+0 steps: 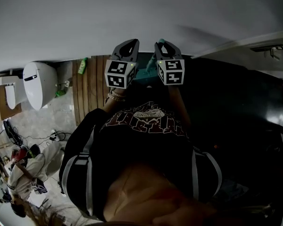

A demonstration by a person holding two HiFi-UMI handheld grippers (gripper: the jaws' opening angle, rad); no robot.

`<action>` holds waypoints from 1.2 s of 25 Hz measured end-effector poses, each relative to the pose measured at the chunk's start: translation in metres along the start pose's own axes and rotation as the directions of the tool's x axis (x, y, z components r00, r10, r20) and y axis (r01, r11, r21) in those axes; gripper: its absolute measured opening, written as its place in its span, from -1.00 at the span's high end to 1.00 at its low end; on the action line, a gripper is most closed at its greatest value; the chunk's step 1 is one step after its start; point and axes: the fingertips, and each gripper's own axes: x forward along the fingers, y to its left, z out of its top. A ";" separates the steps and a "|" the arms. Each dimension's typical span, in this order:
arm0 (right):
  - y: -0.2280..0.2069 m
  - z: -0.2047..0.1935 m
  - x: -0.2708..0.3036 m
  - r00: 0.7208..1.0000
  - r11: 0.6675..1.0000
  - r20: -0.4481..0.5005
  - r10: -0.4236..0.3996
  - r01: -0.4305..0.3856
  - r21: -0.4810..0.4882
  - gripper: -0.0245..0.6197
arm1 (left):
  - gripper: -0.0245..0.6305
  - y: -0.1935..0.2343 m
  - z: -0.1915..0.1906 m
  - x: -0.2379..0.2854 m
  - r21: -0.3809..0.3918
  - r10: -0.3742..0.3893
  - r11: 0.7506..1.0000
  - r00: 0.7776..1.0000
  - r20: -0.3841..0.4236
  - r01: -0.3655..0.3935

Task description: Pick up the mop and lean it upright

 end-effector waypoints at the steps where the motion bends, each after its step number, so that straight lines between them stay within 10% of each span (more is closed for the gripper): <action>1: -0.001 0.001 0.001 1.000 1.000 0.001 -0.001 0.001 0.000 0.57 | 0.80 0.001 0.000 0.000 0.002 0.001 1.000 1.000 0.001 -0.001; 30: -0.025 0.029 0.081 1.000 1.000 -0.004 0.011 -0.011 -0.004 0.57 | 0.80 0.032 0.013 0.026 -0.003 0.015 1.000 1.000 -0.004 -0.015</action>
